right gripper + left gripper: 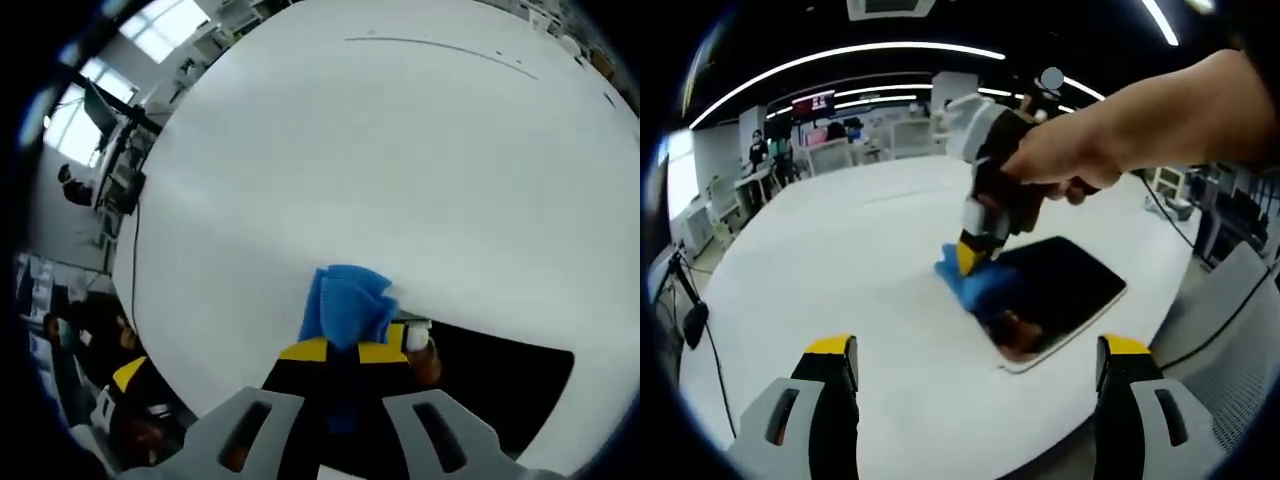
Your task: Wipe the mirror surface with the cleaning cloth until all visible marks leave the cleaned area.
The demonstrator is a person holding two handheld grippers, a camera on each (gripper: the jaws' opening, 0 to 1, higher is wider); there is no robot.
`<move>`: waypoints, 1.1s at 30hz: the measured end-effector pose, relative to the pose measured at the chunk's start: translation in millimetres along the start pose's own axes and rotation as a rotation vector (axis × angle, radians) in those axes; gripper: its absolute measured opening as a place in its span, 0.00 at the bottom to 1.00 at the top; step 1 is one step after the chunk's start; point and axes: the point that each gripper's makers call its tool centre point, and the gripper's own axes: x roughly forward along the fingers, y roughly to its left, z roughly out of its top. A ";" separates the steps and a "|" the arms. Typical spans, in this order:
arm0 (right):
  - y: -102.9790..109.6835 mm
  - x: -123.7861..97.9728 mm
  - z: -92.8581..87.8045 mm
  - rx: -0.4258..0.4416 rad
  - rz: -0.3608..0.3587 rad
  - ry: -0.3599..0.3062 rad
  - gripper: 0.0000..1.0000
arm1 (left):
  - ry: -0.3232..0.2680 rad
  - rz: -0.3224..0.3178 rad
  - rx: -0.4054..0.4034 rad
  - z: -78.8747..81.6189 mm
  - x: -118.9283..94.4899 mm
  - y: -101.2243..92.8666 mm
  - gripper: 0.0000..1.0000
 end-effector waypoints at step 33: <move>13.2 -2.6 -32.2 -0.022 0.031 0.026 0.02 | 0.030 -0.032 0.051 -3.7 3.4 -6.3 1.00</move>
